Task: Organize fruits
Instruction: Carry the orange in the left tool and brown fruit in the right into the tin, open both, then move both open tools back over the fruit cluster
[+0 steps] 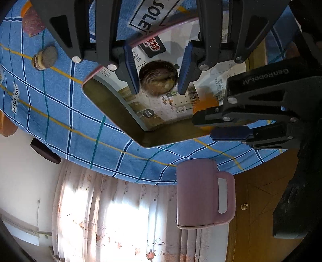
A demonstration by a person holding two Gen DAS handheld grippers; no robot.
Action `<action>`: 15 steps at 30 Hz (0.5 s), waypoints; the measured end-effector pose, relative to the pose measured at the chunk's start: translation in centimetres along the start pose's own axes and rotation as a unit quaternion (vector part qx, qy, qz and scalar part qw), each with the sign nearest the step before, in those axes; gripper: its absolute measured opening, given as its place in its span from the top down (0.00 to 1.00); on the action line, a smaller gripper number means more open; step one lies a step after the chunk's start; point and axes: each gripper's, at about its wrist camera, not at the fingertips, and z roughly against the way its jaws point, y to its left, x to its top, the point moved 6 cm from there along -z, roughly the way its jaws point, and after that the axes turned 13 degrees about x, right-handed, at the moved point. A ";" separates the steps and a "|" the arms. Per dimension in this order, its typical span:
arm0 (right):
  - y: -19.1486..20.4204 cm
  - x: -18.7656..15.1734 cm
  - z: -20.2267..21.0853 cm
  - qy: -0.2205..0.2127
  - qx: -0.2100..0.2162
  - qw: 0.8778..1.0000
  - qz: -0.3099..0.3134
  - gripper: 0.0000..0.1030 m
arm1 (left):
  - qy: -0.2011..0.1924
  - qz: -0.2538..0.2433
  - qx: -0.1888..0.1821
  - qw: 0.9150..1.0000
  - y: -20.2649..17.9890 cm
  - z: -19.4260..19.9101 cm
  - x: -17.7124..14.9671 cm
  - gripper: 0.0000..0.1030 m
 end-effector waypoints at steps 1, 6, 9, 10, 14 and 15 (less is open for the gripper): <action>-0.1 0.0 0.2 -0.003 0.001 1.000 -0.002 0.47 | -0.002 0.002 0.001 1.000 0.1 0.1 0.1 0.54; -0.8 -0.9 2.8 -0.021 -0.016 1.000 -0.007 0.41 | -0.035 0.022 -0.005 0.999 0.2 2.3 0.6 0.32; -2.3 -2.7 6.9 -0.039 -0.068 0.997 0.001 0.41 | -0.062 0.032 -0.018 0.997 -0.4 4.4 0.7 0.23; -3.0 -3.2 8.5 -0.047 -0.081 0.996 -0.003 0.41 | -0.068 0.033 -0.022 0.997 -0.7 4.9 0.7 0.21; -5.7 -5.9 13.6 -0.073 -0.119 0.990 -0.032 0.38 | -0.089 0.022 -0.051 0.994 -3.8 7.0 0.5 0.19; -6.3 -6.5 14.3 -0.076 -0.130 0.988 -0.038 0.38 | -0.093 0.016 -0.058 0.994 -4.8 7.4 0.4 0.19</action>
